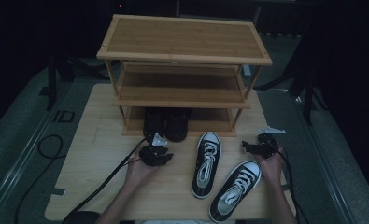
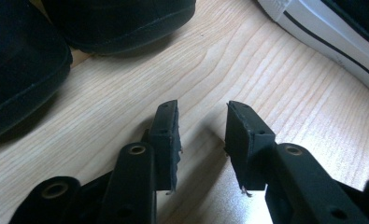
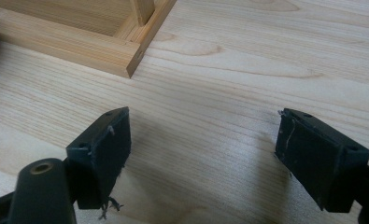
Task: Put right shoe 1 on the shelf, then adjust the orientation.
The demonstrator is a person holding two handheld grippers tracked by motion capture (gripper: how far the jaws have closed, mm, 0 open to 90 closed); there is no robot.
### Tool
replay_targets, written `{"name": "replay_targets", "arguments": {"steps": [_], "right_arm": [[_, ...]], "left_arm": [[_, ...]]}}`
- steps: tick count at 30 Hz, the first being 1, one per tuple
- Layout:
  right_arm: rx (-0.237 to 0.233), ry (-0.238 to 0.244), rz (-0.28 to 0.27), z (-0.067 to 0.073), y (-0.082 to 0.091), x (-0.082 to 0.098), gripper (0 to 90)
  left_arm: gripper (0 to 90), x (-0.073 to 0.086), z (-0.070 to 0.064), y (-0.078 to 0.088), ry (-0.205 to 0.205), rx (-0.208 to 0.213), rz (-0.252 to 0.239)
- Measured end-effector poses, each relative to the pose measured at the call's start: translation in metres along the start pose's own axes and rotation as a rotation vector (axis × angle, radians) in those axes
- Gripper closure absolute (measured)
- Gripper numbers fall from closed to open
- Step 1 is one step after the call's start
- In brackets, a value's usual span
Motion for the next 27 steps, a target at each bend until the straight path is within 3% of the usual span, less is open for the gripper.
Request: {"name": "replay_targets", "arguments": {"steps": [12,19,23,27], "right_arm": [[-0.014,0.013,0.004,-0.001,0.0,0.0,18.5],[-0.02,0.026,0.039,-0.005,0.005,0.001,26.8],[-0.026,0.005,0.06,-0.007,0.013,0.002,31.8],[-0.028,0.048,0.05,-0.006,0.032,0.001,39.4]], "left_arm": [[63.9,0.004,0.001,0.001,-0.003,0.03,-0.072],[63.9,0.004,0.001,0.001,0.0,0.032,-0.073],[63.8,0.004,0.0,0.001,-0.003,0.029,-0.072],[63.7,0.004,0.001,0.001,0.001,0.034,-0.074]]}}
Point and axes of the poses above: each handheld gripper's, and its own axes: y roughly backward along the jaws, x roughly out of its underside, z roughly to its left, the point moved 8 cm from there along -y, roughly forward along the jaws, and after that the axes turned 13 degrees about x, right-handed, at the moved point
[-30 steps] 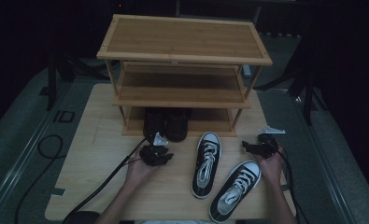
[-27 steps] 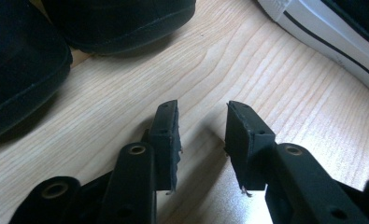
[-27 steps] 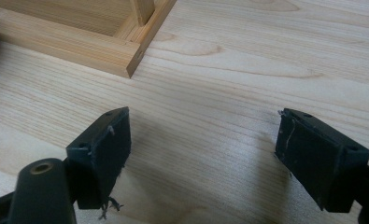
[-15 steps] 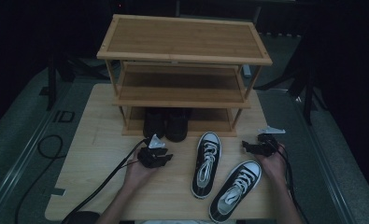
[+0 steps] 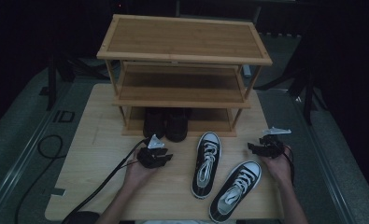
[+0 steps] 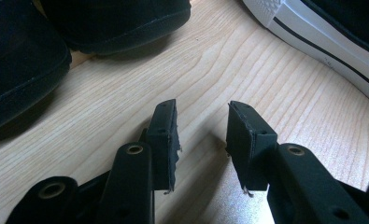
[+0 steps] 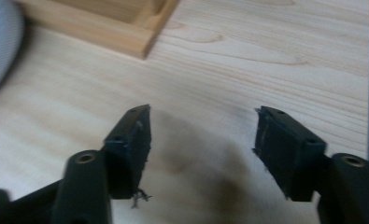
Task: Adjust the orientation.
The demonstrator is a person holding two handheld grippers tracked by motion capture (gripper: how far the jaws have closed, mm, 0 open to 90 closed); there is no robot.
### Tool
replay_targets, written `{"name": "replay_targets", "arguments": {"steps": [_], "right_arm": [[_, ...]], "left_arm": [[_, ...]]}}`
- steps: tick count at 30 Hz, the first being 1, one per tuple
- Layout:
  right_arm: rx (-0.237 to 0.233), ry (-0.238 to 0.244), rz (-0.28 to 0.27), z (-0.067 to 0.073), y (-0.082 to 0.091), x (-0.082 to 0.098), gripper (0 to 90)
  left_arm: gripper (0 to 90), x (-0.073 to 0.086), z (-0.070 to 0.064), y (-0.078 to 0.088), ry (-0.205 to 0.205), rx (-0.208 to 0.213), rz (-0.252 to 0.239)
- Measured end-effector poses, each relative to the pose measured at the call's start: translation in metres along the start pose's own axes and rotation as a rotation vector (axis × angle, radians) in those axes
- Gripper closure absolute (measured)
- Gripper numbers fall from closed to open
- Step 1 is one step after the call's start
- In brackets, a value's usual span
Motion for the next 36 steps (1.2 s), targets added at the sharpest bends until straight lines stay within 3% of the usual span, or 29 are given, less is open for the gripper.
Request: {"name": "replay_targets", "arguments": {"steps": [8,17,26,36], "right_arm": [[-0.014,0.082,-0.022,0.006,0.039,-0.004,65.0],[-0.025,0.121,-0.013,0.014,0.075,0.009,89.3],[-0.026,0.144,0.02,0.018,0.098,0.041,90.0],[-0.043,0.14,0.071,0.027,0.101,0.074,90.0]], "left_arm": [[63.6,0.001,-0.001,0.0,-0.011,-0.009,0.005],[63.4,0.001,-0.003,0.0,-0.013,-0.008,0.006],[63.3,0.001,-0.003,0.0,-0.017,-0.015,0.008],[63.3,0.002,-0.003,0.0,-0.022,-0.017,0.012]]}}
Point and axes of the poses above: each handheld gripper's, and its own axes: y roughly backward along the jaws, x roughly out of its underside, z roughly to its left, the point moved 8 cm from there along -y, roughly forward along the jaws, and after that the axes turned 13 degrees about x, right-handed, at the moved point
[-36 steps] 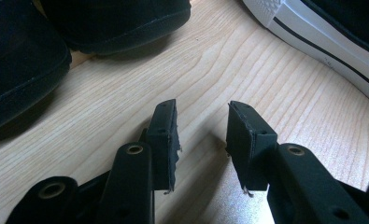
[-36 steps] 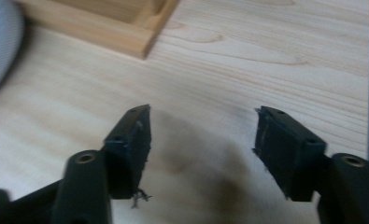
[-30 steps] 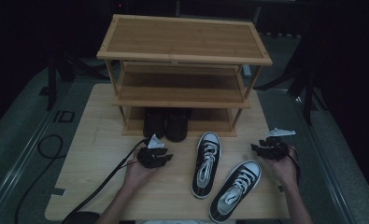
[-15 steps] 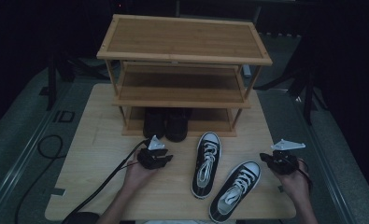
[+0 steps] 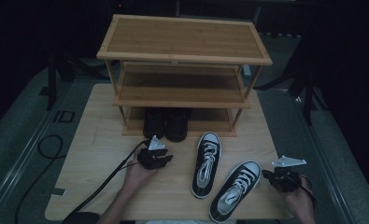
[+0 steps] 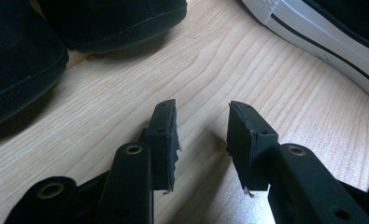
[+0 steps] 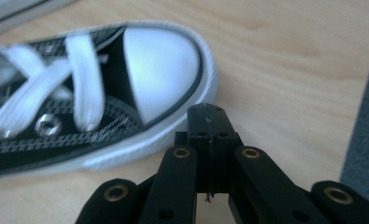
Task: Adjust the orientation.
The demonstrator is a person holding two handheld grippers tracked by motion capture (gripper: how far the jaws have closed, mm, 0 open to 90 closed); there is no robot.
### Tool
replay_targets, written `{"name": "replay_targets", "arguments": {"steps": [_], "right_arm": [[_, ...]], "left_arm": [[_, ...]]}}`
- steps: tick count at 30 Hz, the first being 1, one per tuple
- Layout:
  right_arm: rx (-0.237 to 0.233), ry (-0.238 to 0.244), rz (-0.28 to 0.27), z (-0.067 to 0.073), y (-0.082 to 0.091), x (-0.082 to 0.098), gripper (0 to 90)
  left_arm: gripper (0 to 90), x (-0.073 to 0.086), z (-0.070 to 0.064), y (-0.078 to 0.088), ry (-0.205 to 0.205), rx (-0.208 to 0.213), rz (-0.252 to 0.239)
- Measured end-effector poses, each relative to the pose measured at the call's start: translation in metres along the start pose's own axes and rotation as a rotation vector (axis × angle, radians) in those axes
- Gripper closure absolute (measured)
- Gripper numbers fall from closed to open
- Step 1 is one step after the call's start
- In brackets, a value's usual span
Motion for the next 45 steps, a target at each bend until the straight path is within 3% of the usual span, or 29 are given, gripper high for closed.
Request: {"name": "replay_targets", "arguments": {"steps": [7,13,22,32,38,45], "right_arm": [[-0.014,0.007,0.018,0.02,0.01,0.018,90.0],[-0.048,0.047,0.037,0.048,0.017,0.032,90.0],[-0.11,0.056,0.033,0.081,0.024,0.038,90.0],[-0.098,-0.026,0.022,0.077,0.004,0.017,90.0],[-0.073,-0.01,0.027,0.071,-0.009,0.0,90.0],[-0.041,0.0,0.043,0.056,-0.024,-0.016,90.0]], "left_arm": [[63.2,0.0,0.0,0.0,-0.004,-0.002,0.002],[63.2,0.0,0.0,0.0,-0.005,-0.003,0.003],[63.2,0.0,-0.001,0.0,-0.007,-0.004,0.004],[63.2,0.0,-0.001,0.0,-0.009,-0.006,0.005],[63.3,0.0,-0.001,0.0,-0.007,-0.004,0.003],[63.3,0.0,-0.001,0.0,-0.007,-0.005,0.004]]}}
Point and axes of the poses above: each handheld gripper's, and its own axes: y roughly backward along the jaws, x roughly out of its underside, z roughly to its left, the point moved 8 cm from there along -y, roughly forward along the jaws, and after that the axes turned 13 degrees about x, right-handed, at the moved point
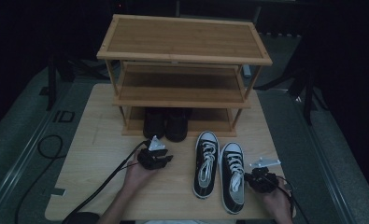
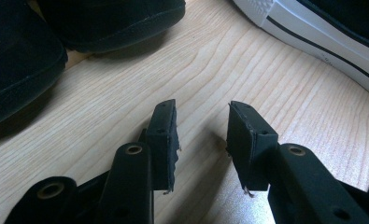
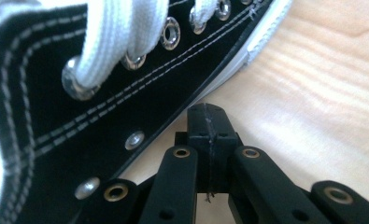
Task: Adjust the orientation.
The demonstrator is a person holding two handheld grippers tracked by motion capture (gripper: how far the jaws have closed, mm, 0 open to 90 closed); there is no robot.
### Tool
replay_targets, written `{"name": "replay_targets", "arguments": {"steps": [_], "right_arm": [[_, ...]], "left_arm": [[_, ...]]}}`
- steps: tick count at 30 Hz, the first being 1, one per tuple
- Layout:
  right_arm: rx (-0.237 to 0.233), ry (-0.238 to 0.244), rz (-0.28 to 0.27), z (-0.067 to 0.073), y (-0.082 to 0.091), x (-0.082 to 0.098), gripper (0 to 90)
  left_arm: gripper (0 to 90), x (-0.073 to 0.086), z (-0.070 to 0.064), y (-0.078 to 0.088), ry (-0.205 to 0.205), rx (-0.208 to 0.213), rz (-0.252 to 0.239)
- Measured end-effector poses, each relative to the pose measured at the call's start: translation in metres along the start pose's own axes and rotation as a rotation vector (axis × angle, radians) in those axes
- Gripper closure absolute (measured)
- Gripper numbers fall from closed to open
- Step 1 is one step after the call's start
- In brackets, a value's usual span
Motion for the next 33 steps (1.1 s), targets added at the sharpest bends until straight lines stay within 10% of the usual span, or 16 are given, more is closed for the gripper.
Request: {"name": "replay_targets", "arguments": {"steps": [13,33], "right_arm": [[0.014,0.042,0.021,-0.022,-0.022,-0.03,90.0],[-0.009,0.077,-0.009,-0.022,0.044,-0.044,72.9]], "left_arm": [[63.3,0.0,0.0,0.0,0.001,0.004,0.0],[63.2,0.0,0.0,0.0,0.001,0.003,-0.001]]}}
Point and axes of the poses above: each handheld gripper's, and its own axes: y roughly backward along the jaws, x roughly out of its underside, z roughly to its left, the point moved 8 cm from there along -y, roughly forward along the jaws, and after that the axes turned 13 degrees about x, right-handed, at the moved point
